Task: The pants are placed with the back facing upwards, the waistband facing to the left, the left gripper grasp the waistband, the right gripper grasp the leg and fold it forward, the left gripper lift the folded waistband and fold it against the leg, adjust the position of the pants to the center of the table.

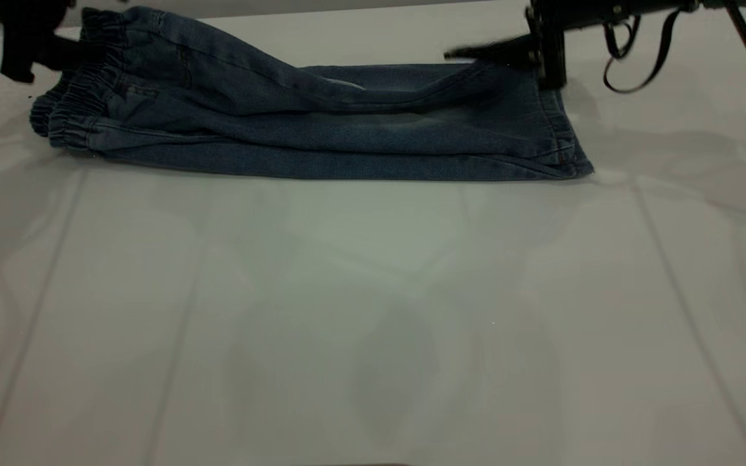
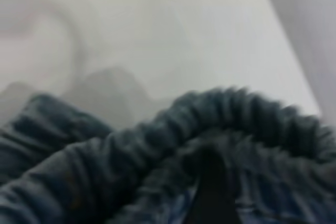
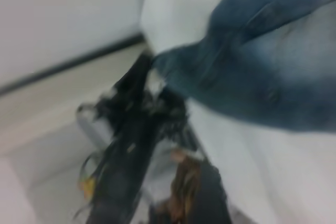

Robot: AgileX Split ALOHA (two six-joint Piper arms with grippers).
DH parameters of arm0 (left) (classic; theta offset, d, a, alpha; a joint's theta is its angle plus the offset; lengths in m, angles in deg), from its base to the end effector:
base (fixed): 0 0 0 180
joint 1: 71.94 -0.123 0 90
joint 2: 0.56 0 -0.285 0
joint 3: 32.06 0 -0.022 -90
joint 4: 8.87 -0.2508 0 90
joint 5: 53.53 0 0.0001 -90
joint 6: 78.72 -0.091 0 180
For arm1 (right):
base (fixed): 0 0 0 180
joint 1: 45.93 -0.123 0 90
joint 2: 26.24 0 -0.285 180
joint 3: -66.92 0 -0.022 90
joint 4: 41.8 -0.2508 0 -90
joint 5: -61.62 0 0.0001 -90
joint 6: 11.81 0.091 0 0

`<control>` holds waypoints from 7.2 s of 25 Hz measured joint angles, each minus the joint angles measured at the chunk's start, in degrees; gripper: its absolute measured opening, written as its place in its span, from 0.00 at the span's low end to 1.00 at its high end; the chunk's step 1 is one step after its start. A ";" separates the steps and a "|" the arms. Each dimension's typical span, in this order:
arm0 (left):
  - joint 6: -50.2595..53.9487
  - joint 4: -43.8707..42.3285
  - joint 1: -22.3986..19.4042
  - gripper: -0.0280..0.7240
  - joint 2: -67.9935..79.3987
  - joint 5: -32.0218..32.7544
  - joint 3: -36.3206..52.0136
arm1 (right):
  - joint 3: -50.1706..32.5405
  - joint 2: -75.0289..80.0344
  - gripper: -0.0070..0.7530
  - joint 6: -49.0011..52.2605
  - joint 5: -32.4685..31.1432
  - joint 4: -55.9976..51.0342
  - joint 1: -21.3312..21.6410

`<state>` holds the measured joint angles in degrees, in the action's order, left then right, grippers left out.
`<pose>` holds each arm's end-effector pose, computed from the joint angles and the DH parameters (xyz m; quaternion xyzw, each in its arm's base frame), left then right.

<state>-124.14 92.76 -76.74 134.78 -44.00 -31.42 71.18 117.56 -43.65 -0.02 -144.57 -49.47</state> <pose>0.4570 0.0235 0.0959 -0.4395 0.8061 -0.2367 0.3178 0.4453 0.1058 0.0934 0.2816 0.7337 0.6173 0.0373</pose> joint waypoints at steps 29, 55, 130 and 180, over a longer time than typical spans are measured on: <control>-9.32 -10.42 -1.02 0.71 0.41 19.04 -7.32 | 7.09 -0.12 0.63 -4.43 -4.47 0.37 -1.41; 27.93 -56.33 -10.92 0.80 2.84 35.96 -7.72 | 7.09 -0.12 0.63 -8.01 -4.47 1.69 -1.41; 12.90 -64.33 13.86 0.15 -24.08 25.88 2.30 | 18.99 -3.66 0.63 -6.12 10.32 24.66 -7.67; 24.51 -87.95 21.67 0.81 -39.46 20.59 -1.01 | 21.21 -15.81 0.63 30.59 3.09 80.60 -20.80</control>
<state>-99.62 4.81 -55.07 95.32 -23.41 -32.43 92.39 101.76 -13.05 3.07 -63.98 -70.27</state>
